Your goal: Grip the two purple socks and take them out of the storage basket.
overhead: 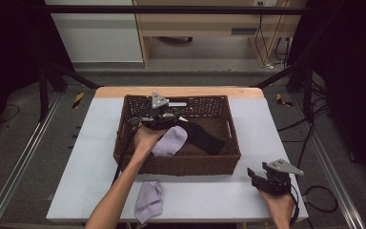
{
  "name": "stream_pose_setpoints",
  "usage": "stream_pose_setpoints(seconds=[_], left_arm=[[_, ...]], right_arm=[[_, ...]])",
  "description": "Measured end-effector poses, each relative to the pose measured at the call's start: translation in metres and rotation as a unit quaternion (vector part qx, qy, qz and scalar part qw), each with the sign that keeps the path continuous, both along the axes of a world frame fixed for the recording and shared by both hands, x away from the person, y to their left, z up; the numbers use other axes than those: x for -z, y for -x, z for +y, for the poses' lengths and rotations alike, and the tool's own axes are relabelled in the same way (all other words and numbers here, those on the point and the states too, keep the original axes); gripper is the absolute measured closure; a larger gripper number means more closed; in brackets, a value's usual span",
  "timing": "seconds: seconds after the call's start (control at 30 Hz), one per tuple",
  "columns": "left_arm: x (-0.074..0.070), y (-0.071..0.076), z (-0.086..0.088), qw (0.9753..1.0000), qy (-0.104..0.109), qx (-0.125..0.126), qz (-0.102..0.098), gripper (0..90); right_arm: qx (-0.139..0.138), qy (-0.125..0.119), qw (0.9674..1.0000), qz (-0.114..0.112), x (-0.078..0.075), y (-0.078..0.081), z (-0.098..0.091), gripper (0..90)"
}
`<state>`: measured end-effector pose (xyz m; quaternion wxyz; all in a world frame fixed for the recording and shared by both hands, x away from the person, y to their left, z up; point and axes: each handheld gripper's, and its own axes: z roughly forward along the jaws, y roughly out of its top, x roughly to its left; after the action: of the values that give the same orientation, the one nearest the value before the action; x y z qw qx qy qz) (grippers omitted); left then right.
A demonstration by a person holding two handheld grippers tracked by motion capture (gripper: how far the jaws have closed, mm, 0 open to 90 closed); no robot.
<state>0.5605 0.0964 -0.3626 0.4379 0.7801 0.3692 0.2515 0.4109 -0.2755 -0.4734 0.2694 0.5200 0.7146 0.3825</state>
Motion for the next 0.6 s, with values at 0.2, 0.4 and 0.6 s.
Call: stream_pose_setpoints(seconds=[0.2, 0.4, 0.6], left_arm=[[0.018, -0.008, -0.011, 0.9988, -0.027, 0.010, 0.040, 41.2], [0.028, -0.013, -0.015, 0.9961, -0.036, 0.028, 0.076, 41.1], [0.037, -0.012, -0.018, 0.9930, -0.066, 0.023, 0.095, 40.4]], right_arm=[[0.001, 0.003, 1.0000, -0.004, 0.000, 0.000, 0.000, 36.8], [0.009, -0.004, 0.9999, -0.010, 0.000, 0.000, -0.001, 36.8], [0.010, -0.007, 0.9999, -0.011, 0.000, -0.001, 0.000, 36.8]])
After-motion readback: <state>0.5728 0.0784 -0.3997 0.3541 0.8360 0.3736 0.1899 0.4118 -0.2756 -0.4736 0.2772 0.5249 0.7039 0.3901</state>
